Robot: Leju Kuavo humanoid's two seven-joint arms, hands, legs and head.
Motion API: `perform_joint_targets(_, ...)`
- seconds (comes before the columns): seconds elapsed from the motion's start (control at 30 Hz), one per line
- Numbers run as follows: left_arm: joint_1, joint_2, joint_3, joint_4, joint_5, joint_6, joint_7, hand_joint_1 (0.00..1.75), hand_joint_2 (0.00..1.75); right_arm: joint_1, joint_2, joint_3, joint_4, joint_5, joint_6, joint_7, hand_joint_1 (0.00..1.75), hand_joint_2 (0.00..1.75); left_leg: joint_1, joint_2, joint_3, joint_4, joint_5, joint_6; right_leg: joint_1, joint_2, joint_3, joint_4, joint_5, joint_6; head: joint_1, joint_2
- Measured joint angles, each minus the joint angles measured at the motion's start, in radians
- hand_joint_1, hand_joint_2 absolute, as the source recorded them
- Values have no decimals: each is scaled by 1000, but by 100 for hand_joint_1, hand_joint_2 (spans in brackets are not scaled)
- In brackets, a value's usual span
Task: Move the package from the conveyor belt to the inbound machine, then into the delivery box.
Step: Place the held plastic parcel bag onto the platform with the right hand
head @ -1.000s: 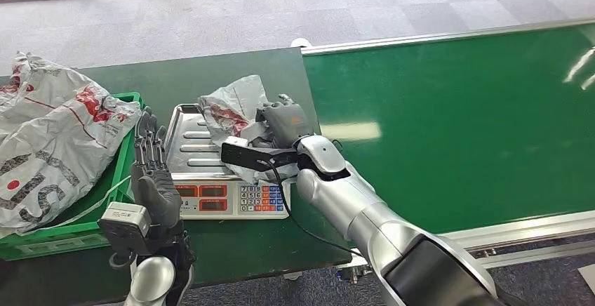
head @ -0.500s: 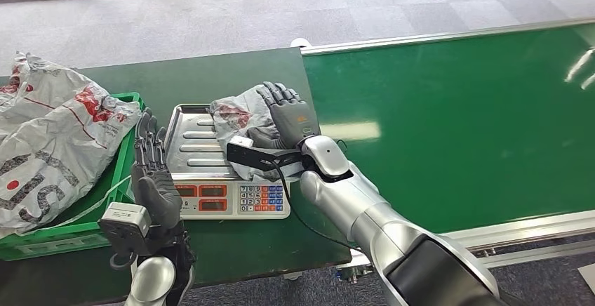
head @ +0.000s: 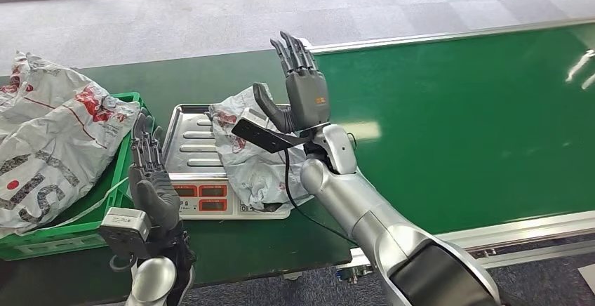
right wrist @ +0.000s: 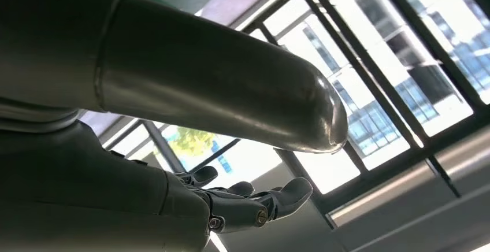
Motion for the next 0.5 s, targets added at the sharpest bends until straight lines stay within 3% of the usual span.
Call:
perform_joint_targets(0.1, 3, 0, 1, -1, -2, 6, -18, 0, 0, 141, -33, -11, -265, -85, 30, -28, 0, 0, 0, -1, 0, 0, -1, 0, 0, -1, 0, 0, -1, 0, 0, 0)
perform_joint_targets(0.23, 16, 0, 6, -19, -63, 8, 3, 0, 0, 376, -114, -7, -644, -100, 22, -26, 0, 0, 0, -3, -1, 0, -2, 0, 0, -3, 0, -1, -3, 0, 0, 0)
perform_joint_targets(0.37, -6, 14, 4, -33, -389, -48, 165, 0, 175, 572, -182, -22, -914, -107, -16, -31, 0, 0, -1, -3, -1, 0, -3, 1, 0, -3, 0, -1, -3, 1, 0, 0)
perform_joint_targets(0.5, -110, 78, -30, 22, -667, -245, 291, 0, 175, 729, -230, -80, -1101, -154, 21, -68, 0, 0, -1, -1, -3, 0, -3, 0, -1, -3, 0, -1, -3, 0, 0, 0)
